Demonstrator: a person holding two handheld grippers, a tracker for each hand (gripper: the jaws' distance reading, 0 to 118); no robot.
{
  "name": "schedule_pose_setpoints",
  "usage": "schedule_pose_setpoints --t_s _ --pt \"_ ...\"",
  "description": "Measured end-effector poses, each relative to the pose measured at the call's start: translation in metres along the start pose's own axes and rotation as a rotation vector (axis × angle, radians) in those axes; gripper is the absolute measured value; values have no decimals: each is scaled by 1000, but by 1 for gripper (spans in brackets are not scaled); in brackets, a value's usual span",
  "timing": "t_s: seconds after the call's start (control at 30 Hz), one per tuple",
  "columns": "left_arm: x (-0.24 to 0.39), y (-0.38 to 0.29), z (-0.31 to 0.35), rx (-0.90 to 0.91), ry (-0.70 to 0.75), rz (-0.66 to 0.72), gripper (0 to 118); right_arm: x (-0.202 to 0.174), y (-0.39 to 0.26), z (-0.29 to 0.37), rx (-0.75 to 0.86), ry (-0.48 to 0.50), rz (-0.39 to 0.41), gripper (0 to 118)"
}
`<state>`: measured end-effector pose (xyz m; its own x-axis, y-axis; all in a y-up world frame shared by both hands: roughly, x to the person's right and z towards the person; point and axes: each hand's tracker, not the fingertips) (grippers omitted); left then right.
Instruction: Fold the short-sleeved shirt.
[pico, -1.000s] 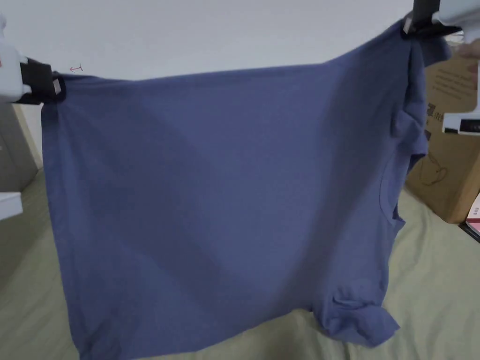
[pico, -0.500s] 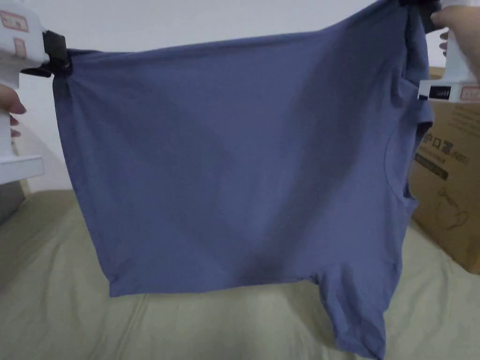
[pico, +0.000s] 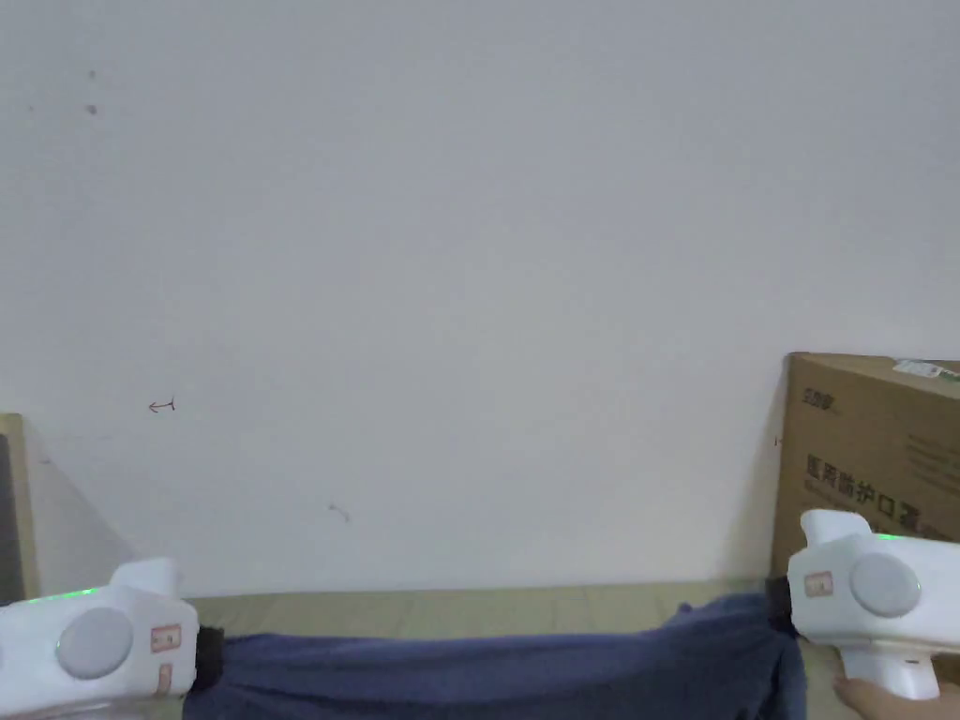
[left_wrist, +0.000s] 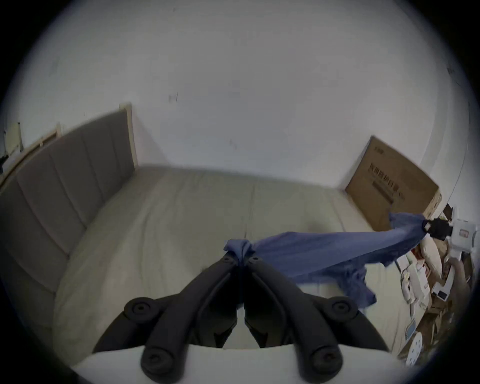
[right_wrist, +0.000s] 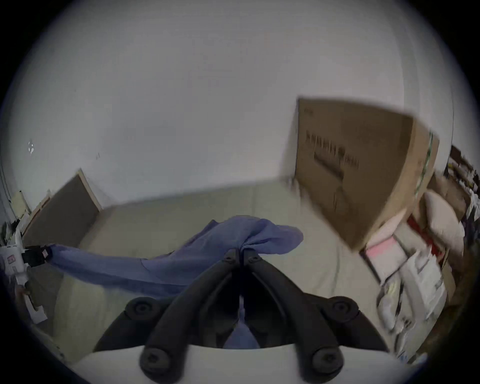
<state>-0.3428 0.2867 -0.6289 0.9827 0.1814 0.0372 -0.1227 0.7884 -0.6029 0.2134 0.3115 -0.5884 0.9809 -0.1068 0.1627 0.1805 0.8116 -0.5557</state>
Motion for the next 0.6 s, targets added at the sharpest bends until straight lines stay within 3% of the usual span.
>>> schedule_pose_setpoints --t_s 0.17,0.33,0.5,0.6 --pt "-20 -110 -7 -181 6 6 2 36 -130 -18 -225 6 -28 0" --pt "-41 -223 28 -310 2 27 2 65 -252 16 -397 45 14 0" --pt "-49 -296 86 -340 -11 16 2 87 -319 82 -442 91 -28 0" --pt "-54 -322 119 -340 -38 16 2 94 -345 120 -439 100 17 0"
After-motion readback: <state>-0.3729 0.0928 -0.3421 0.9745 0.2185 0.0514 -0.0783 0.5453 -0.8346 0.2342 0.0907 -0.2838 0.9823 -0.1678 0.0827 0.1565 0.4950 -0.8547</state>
